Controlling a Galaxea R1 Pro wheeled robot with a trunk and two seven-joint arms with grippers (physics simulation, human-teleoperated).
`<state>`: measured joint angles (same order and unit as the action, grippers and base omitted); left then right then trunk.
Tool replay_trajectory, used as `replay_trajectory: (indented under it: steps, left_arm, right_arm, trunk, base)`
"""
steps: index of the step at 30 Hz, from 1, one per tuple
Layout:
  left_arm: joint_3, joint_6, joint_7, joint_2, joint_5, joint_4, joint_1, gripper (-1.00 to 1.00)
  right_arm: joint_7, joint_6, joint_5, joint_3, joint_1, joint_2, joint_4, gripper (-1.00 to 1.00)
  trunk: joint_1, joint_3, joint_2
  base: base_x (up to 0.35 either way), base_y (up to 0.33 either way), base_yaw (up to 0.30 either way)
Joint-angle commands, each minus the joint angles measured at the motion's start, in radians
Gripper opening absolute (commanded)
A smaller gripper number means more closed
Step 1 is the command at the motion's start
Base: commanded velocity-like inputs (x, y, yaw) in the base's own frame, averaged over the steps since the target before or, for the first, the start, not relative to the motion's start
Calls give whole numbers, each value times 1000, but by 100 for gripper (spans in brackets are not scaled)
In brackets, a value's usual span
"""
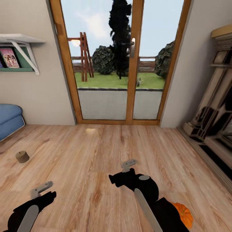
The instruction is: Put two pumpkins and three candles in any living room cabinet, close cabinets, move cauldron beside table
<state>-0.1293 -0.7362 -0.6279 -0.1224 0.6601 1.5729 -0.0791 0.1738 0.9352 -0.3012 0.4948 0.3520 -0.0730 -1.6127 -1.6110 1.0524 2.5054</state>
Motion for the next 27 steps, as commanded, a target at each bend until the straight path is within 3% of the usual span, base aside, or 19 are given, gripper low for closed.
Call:
replay_trajectory:
  steps: [1, 21, 27]
  left_arm:
    - [1, -2, -9, 0, 11, 0, -1, 100]
    - [11, 0, -7, 0, 13, -8, -1, 100]
    - [83, 40, -8, 0, 9, -7, -1, 100]
  right_arm:
    - [10, 4, -10, 1, 1, 0, -1, 100]
    - [9, 5, -10, 0, 1, 1, -1, 100]
    - [6, -2, -10, -3, 1, 1, -1, 100]
  trunk:
    - [0, 1, 0]
    - [0, 1, 0]
    - [0, 1, 0]
  base:
    - [258, 226, 291]
    - [269, 200, 290]
    - [313, 24, 99]
